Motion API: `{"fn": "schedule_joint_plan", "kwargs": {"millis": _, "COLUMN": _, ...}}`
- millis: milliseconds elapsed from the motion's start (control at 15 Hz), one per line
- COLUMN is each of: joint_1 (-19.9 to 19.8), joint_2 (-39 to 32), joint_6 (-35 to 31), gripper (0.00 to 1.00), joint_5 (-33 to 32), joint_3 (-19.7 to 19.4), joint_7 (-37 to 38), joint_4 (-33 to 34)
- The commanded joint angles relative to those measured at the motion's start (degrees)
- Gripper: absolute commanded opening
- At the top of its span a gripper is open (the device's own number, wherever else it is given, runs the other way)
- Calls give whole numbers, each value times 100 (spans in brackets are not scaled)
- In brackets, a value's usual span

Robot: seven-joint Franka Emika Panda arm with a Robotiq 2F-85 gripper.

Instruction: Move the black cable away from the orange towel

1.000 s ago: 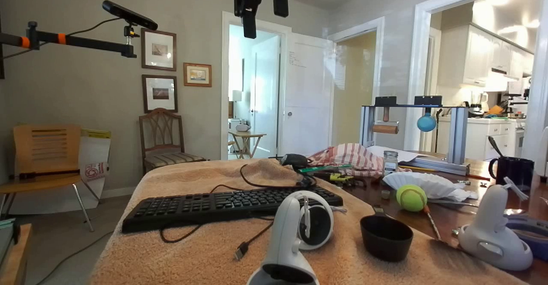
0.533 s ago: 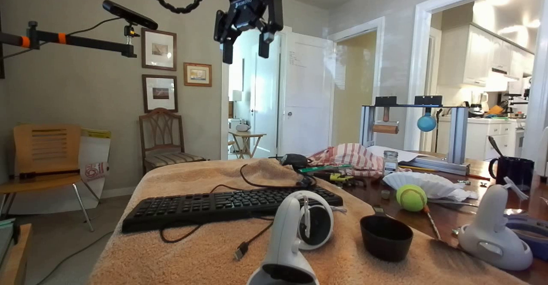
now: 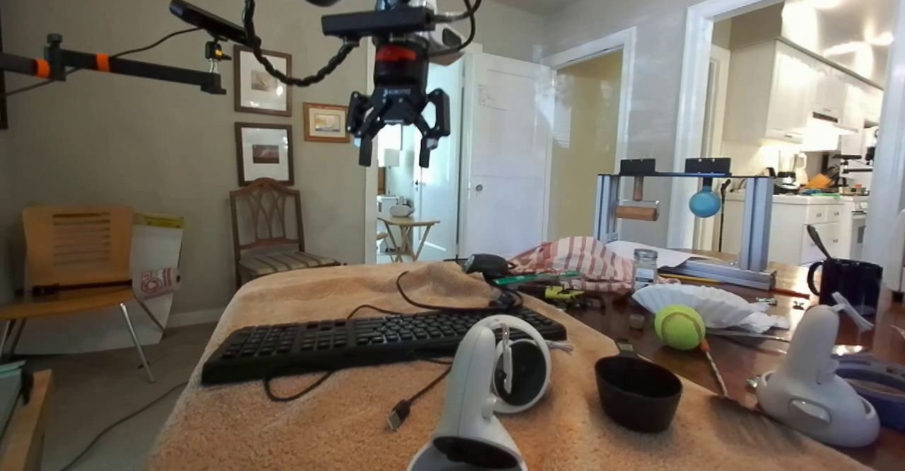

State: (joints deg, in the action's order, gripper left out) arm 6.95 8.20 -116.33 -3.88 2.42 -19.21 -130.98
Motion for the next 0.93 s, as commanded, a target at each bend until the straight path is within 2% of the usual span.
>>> {"fn": "schedule_joint_plan", "kwargs": {"millis": 0, "joint_1": -36, "joint_2": -235, "joint_6": -3, "gripper": 100, "joint_5": -9, "joint_3": 118, "joint_7": -2, "joint_4": 175}}
{"fn": "schedule_joint_plan", "kwargs": {"millis": 133, "joint_1": -34, "joint_2": -611, "joint_6": -2, "gripper": 100, "joint_5": -23, "joint_3": 196, "joint_7": 0, "joint_4": 465}}
{"fn": "schedule_joint_plan", "kwargs": {"millis": 533, "joint_1": -62, "joint_2": -1039, "joint_6": -199, "gripper": 100, "joint_5": 53, "joint_3": 192, "joint_7": -113, "joint_4": 767}}
{"fn": "schedule_joint_plan", "kwargs": {"millis": 733, "joint_1": -75, "joint_2": -1767, "joint_6": -487, "gripper": 100, "joint_5": 110, "joint_3": 223, "joint_7": -638, "joint_4": 1348}}
{"fn": "schedule_joint_plan", "kwargs": {"millis": 867, "joint_1": -115, "joint_2": -2295, "joint_6": -417, "gripper": 100, "joint_5": 86, "joint_3": 263, "joint_7": -907, "joint_4": 1851}}
